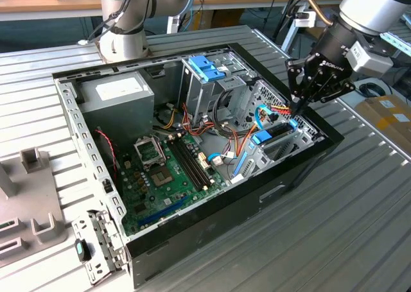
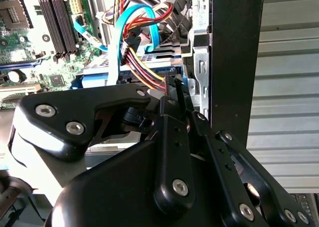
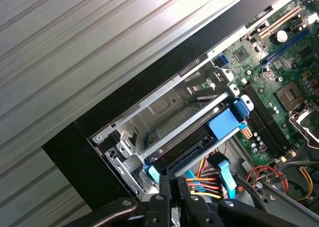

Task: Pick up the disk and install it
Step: 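Insert the first disk wire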

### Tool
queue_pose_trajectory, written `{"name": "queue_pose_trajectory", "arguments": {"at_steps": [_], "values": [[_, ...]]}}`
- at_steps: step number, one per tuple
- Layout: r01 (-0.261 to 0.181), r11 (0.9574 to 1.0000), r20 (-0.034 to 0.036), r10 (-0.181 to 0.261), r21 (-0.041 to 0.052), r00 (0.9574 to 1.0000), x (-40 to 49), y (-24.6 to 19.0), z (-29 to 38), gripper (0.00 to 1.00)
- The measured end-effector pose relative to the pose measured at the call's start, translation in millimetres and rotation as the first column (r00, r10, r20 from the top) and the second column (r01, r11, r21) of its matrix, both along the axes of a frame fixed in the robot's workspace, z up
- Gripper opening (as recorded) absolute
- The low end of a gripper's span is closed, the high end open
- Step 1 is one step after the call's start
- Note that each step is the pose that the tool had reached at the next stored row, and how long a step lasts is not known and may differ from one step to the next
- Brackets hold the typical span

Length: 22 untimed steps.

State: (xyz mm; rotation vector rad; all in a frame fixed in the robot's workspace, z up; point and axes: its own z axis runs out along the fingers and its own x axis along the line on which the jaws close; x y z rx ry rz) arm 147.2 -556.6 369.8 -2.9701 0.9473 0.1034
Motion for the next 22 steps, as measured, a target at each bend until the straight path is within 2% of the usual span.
{"name": "queue_pose_trajectory", "arguments": {"at_steps": [22], "values": [[0.000,1.0000,0.0000,0.000,0.0000,1.0000,-8.5,0.0,0.0,0.17]]}}
